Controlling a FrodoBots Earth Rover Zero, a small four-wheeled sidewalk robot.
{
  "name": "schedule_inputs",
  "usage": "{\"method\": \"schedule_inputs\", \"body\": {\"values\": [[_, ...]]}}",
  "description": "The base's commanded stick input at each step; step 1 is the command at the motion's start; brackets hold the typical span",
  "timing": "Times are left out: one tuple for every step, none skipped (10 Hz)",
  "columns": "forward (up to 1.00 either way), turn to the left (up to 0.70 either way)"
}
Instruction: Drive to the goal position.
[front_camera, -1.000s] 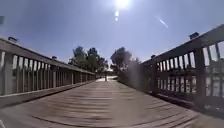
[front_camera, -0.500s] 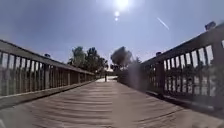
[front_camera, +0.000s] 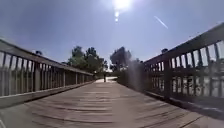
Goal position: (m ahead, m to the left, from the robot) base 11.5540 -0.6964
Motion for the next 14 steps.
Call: {"method": "schedule_inputs", "body": {"values": [[0.7, 0.0], [0.7, 0.0], [0.7, 0.0], [0.7, 0.0], [0.7, 0.0], [0.7, 0.0], [0.7, 0.0], [0.7, 0.0], [0.7, 0.0], [0.7, 0.0], [0.7, 0.0], [0.7, 0.0], [0.7, 0.0], [0.7, 0.0]]}}
